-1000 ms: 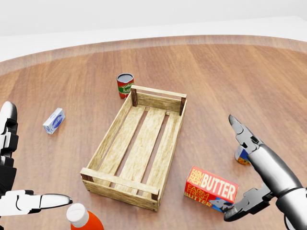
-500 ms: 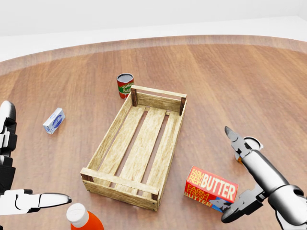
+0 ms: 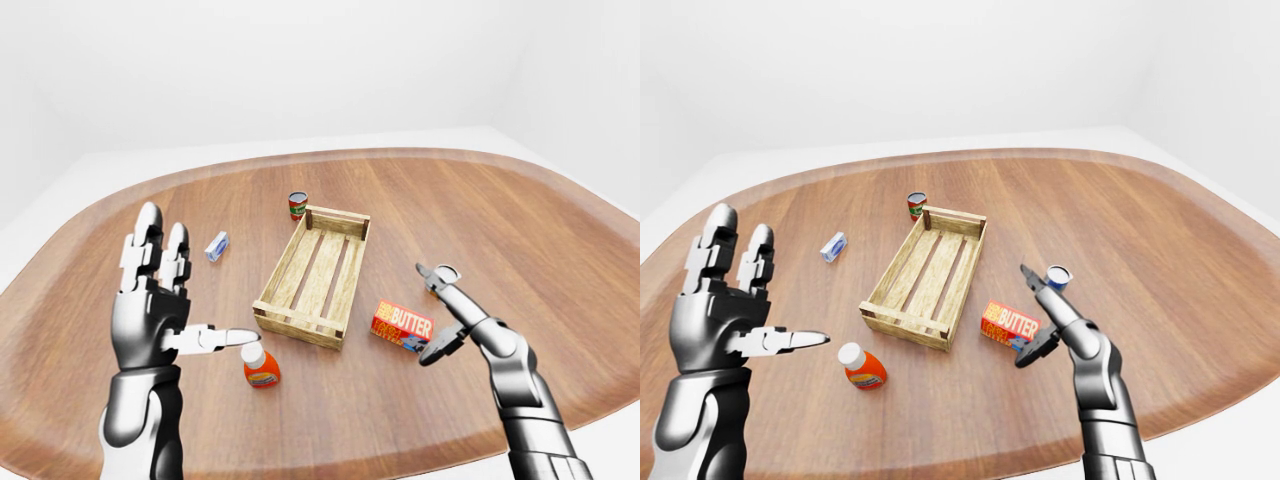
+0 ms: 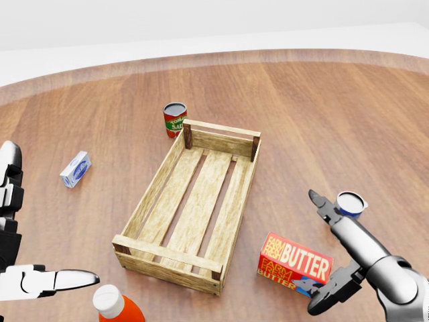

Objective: Pick up the butter and put it in the tray.

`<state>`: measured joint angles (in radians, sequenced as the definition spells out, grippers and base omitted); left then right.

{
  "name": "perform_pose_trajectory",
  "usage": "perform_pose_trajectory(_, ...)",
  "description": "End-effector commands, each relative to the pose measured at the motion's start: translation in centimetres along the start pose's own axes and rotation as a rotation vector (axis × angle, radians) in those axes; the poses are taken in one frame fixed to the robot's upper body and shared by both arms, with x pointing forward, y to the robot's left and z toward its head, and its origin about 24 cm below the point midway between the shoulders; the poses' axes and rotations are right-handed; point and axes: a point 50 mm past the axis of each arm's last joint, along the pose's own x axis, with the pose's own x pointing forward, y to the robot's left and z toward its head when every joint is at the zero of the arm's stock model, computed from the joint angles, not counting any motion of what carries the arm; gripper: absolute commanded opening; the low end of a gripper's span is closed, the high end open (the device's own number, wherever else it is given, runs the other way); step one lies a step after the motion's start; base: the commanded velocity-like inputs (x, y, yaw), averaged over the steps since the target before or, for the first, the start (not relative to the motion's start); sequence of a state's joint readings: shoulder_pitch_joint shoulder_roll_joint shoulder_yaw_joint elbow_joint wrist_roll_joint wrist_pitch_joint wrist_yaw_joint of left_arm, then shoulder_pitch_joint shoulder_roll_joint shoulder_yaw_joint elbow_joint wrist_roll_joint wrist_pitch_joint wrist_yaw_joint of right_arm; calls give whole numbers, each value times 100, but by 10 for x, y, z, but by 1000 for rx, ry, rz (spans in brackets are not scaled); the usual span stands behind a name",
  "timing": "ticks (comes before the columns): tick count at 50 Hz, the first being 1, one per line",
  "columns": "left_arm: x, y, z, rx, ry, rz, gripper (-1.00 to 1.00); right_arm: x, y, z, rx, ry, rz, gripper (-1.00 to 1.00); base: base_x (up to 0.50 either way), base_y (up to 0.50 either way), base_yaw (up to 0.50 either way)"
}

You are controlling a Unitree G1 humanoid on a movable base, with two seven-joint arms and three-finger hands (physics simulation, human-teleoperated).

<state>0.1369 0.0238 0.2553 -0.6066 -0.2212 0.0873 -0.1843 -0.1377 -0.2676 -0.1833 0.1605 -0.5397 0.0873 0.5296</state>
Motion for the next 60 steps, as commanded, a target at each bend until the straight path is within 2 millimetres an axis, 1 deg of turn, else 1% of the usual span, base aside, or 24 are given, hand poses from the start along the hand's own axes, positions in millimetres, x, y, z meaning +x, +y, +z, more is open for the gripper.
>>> perform_pose_trajectory(1,0,1,0,-1,0,1,100,9,5,-5,-11,38,45,100,0,0,0)
perform_pose_trajectory(5,0,1,1,-1,-3,1,100,13,6,-10,9,60,51,100,0,0,0)
perform_pose_trajectory(12,0,0,0,0,1,-1,100,19,8,-25,58,121,55,100,0,0,0)
perform_pose_trajectory(23,1,1,0,0,0,2,100,22,10,-28,59,138,65,100,0,0,0)
perform_pose_trajectory(27,0,1,0,-1,-2,2,100,24,12,-34,63,168,68,100,0,0,0)
perform_pose_trajectory(38,1,2,0,-1,-2,4,100,29,13,-36,58,190,72,100,0,0,0)
perform_pose_trajectory(48,1,1,-1,-2,1,0,100,34,15,-44,65,244,76,100,0,0,0)
perform_pose_trajectory(54,1,1,1,-1,-7,2,100,36,16,-46,69,255,79,100,0,0,0)
perform_pose_trajectory(60,0,0,-1,-1,5,-1,100,37,16,-45,64,255,85,100,0,0,0)
